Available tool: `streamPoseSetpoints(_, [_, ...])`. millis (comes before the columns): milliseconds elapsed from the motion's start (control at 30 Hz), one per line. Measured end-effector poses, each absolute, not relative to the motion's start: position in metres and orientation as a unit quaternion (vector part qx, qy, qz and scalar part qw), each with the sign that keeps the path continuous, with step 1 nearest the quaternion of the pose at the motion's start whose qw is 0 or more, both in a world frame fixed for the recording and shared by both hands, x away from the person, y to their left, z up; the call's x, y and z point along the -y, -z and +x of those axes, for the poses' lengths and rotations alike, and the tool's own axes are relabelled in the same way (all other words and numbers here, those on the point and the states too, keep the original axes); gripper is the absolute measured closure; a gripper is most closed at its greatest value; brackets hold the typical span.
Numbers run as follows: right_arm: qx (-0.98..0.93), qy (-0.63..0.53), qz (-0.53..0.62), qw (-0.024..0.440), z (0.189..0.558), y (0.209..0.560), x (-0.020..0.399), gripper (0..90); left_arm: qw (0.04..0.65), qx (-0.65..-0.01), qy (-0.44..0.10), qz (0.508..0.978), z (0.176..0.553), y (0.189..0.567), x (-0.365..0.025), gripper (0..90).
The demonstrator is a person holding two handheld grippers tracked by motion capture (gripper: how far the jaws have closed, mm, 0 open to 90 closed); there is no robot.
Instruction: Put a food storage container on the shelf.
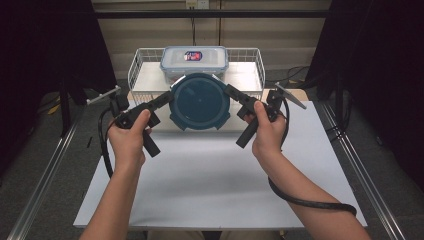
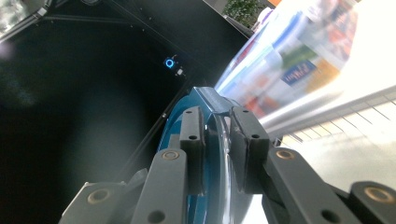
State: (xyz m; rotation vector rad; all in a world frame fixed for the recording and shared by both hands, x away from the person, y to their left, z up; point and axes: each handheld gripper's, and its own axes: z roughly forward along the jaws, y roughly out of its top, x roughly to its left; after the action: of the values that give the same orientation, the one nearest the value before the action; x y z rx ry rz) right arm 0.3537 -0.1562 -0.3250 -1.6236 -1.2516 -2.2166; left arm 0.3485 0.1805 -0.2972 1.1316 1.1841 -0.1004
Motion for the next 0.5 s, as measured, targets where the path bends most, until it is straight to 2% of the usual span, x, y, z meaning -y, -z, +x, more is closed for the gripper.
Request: streamPoseSetpoints(500, [0.397, 0.752, -0.522, 0.057, 0.393, 0.282, 0.148, 76.2, 0.704, -0.517, 0.040, 0.485, 0.384, 0.258, -0.185, 75.4])
